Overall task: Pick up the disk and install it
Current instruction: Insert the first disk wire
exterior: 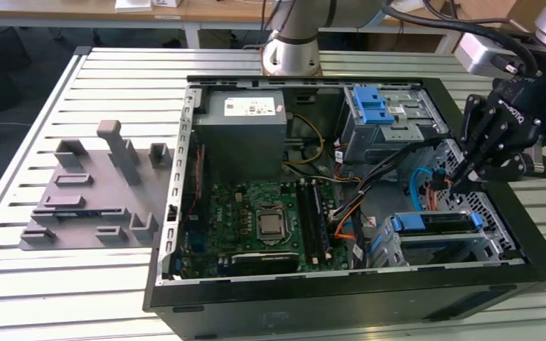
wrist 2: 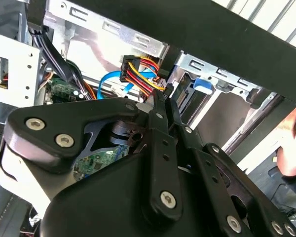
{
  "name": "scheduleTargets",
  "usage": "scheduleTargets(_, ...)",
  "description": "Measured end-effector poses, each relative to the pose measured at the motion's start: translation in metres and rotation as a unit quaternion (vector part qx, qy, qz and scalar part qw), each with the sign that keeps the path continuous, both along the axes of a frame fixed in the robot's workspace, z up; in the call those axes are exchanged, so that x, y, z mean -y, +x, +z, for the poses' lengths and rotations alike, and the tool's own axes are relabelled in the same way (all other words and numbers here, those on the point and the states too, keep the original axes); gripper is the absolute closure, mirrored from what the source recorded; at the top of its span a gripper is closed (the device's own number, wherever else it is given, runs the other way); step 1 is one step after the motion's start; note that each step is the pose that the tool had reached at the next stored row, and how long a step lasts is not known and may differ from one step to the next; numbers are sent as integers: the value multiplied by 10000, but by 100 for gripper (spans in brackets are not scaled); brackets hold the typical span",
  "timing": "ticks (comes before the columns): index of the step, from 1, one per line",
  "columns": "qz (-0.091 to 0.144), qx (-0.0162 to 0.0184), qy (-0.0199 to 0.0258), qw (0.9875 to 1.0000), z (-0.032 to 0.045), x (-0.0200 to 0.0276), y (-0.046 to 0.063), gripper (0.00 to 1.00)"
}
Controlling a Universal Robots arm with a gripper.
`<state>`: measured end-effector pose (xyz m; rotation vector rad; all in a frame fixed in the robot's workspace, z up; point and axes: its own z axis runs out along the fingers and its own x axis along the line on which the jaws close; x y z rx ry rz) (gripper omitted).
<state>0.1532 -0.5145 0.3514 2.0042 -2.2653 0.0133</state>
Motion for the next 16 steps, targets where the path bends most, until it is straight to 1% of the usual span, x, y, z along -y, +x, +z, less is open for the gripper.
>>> scheduleTargets(4,26,16,8,10000,0,20,-52,83)
scheduleTargets(12,26,18,13,10000,-1,21,-55,83)
scheduleTargets(16,50,35,13,10000,-2,27,-97,83)
